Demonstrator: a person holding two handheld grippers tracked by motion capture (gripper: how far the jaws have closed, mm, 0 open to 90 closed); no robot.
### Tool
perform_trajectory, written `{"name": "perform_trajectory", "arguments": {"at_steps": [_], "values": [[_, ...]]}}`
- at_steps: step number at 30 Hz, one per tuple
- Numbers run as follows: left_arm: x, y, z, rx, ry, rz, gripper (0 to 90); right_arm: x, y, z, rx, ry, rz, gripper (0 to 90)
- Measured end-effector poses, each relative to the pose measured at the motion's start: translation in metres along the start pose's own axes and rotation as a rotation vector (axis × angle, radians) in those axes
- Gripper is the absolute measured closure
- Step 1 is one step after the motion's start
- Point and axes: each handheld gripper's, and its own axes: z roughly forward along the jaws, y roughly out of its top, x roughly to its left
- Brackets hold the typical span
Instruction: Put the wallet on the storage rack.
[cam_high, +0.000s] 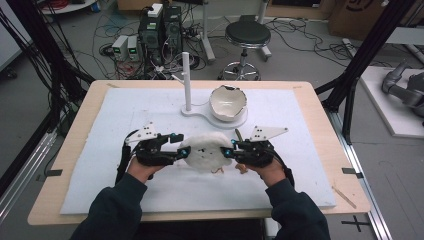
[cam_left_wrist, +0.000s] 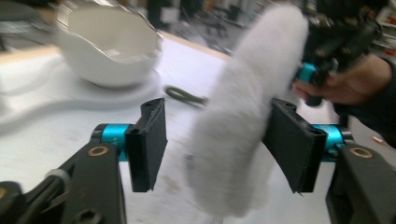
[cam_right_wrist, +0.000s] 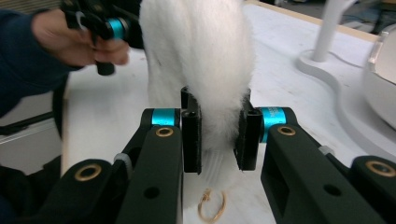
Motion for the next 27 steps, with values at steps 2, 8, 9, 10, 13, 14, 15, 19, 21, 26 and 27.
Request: {"name": "perform_trajectory", "arguments": {"at_steps": [2,8,9,10,13,14,15,19,21,26,27], "values": [[-0.005,-0.003,0.003,0.035,-0.023,0.034,70.9,0.001,0.002,0.001,-0.014,-0.001,0.013,75.8],[-0.003,-0.002,-0.006,-0.088,-0.051,0.023,76.3,-0.011,-0.006,0.0,-0.047,-0.063,0.123,40.7],[-0.002,-0.002,-0.007,-0.109,-0.062,0.018,76.3,-0.013,-0.007,0.002,-0.034,-0.046,0.151,37.3],[-0.002,-0.002,-0.008,-0.123,-0.072,0.014,76.3,-0.013,-0.009,0.005,-0.025,-0.029,0.173,37.1],[-0.003,-0.003,-0.005,-0.101,-0.092,0.022,76.3,-0.013,-0.011,0.014,-0.042,0.055,0.212,47.0],[-0.004,-0.004,-0.003,-0.079,-0.088,0.027,76.3,-0.012,-0.01,0.014,-0.051,0.072,0.209,56.5],[-0.004,-0.006,-0.001,-0.064,-0.079,0.029,76.1,-0.011,-0.009,0.014,-0.07,0.088,0.196,64.3],[-0.001,-0.01,0.003,0.003,-0.044,-0.007,75.4,-0.009,-0.007,0.009,-0.084,0.044,0.149,74.6],[-0.001,-0.011,0.005,0.04,-0.015,-0.029,73.9,-0.006,-0.004,0.009,-0.067,0.009,0.107,75.6],[0.005,-0.01,-0.009,0.023,0.091,-0.043,65.5,-0.003,0.004,0.005,-0.075,-0.059,0.038,76.8],[0.008,-0.009,-0.015,0.011,0.116,-0.04,64.9,-0.004,0.006,0.003,-0.082,-0.076,0.029,76.8]]}}
